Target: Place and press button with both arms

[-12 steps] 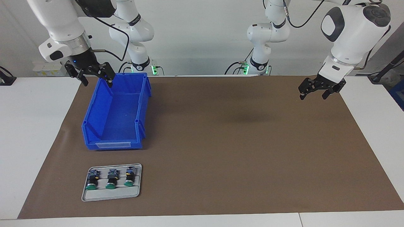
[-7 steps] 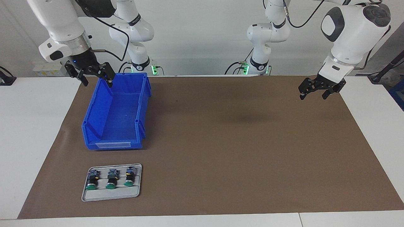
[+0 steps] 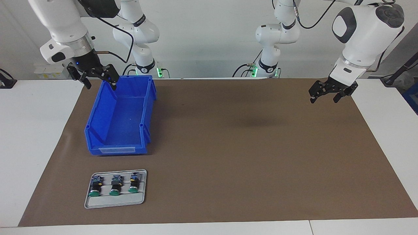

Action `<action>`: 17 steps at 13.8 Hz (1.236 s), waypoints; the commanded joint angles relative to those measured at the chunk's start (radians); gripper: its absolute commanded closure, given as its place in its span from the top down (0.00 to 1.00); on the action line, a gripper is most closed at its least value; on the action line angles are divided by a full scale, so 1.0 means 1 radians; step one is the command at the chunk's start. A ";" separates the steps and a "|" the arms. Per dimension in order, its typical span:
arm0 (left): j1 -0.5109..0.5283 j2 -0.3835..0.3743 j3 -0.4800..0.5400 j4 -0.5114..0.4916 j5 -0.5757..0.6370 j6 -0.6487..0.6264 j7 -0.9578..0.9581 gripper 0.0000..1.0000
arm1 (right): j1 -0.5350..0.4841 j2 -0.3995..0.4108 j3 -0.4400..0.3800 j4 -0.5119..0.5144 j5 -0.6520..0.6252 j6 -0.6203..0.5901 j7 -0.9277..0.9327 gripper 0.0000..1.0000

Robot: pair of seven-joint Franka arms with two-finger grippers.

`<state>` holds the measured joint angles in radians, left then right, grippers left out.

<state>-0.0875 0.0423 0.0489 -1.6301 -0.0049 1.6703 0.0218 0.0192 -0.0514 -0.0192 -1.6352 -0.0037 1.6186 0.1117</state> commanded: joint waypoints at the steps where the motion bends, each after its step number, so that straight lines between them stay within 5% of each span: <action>1: 0.005 -0.028 -0.001 -0.036 -0.010 0.016 0.000 1.00 | -0.016 0.013 0.004 -0.023 0.002 0.078 -0.020 0.99; 5: 0.006 -0.028 -0.001 -0.036 -0.010 0.016 0.000 1.00 | -0.024 0.091 0.004 -0.003 0.001 0.187 -0.018 0.97; 13: 0.006 -0.028 -0.001 -0.036 -0.010 0.016 0.000 1.00 | -0.030 0.503 0.004 0.380 0.025 0.257 -0.011 0.92; 17: 0.005 -0.028 -0.001 -0.036 -0.010 0.016 0.000 1.00 | -0.038 0.637 0.002 0.460 0.053 0.355 -0.014 0.91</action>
<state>-0.0875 0.0423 0.0489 -1.6301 -0.0049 1.6703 0.0218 -0.0004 0.5033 -0.0225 -1.2514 0.0281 1.9340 0.1116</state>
